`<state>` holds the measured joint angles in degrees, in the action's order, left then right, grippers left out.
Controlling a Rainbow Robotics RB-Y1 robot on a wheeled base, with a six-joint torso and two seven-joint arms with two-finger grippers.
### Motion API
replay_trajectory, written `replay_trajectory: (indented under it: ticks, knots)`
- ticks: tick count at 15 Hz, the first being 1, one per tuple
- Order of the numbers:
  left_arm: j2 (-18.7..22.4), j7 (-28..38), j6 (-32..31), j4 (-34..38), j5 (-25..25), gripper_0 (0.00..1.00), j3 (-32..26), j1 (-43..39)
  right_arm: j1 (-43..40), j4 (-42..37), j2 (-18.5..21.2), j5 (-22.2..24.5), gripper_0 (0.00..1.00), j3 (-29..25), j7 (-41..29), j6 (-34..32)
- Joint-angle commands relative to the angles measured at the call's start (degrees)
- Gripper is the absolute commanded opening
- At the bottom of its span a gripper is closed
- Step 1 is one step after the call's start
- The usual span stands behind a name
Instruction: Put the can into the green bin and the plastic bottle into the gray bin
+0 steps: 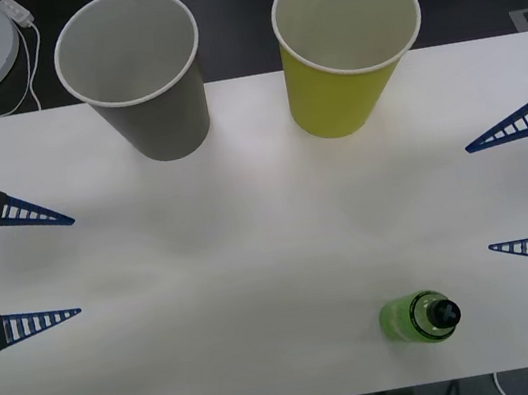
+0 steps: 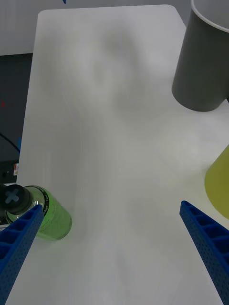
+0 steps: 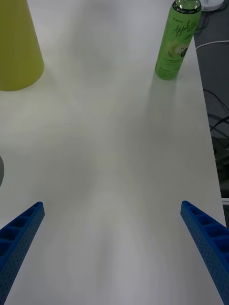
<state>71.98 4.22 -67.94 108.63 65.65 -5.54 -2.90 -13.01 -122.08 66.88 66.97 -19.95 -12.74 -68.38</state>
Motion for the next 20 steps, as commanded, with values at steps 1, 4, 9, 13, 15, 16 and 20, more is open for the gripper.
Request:
replay_trajectory:
  ticks: [1, 4, 9, 13, 15, 16, 20]
  knots:
    - [0.0, 0.0, 0.0, 0.0, 0.0, 1.0, 0.0, 0.0, 0.0, 0.0, 0.0, 0.0, 1.0, 0.0, 0.0, 0.0]
    - [0.0, 0.0, 0.0, 0.0, 0.0, 1.0, 0.0, 0.0, -1.41, 0.53, -0.26, -0.26, 1.0, 0.79, -0.09, 0.0]
    - [0.0, 0.0, 0.0, 0.0, 0.0, 1.0, 0.0, 0.0, -2.73, 1.58, 1.32, -5.27, 1.0, 0.62, 2.46, 1.05]
    - [0.0, 0.0, 0.0, 0.0, 0.0, 1.0, 0.0, 0.0, -5.8, 5.62, 2.55, -10.99, 1.0, 0.7, 15.73, 0.7]
    - [0.0, 0.0, 0.0, 0.0, 0.0, 1.0, 0.0, 0.0, -7.12, 8.79, 2.64, -13.1, 1.0, 0.7, 21.97, -1.49]
    - [0.0, 0.0, 0.0, 0.0, 0.0, 1.0, 0.0, 0.0, -7.3, 10.81, 2.55, -13.62, 1.0, 0.7, 24.61, -3.16]
    - [0.0, 0.0, 0.0, 0.0, 0.0, 1.0, 0.0, 0.0, -7.3, 18.19, 2.37, -15.03, 1.0, 1.58, 32.17, -8.53]
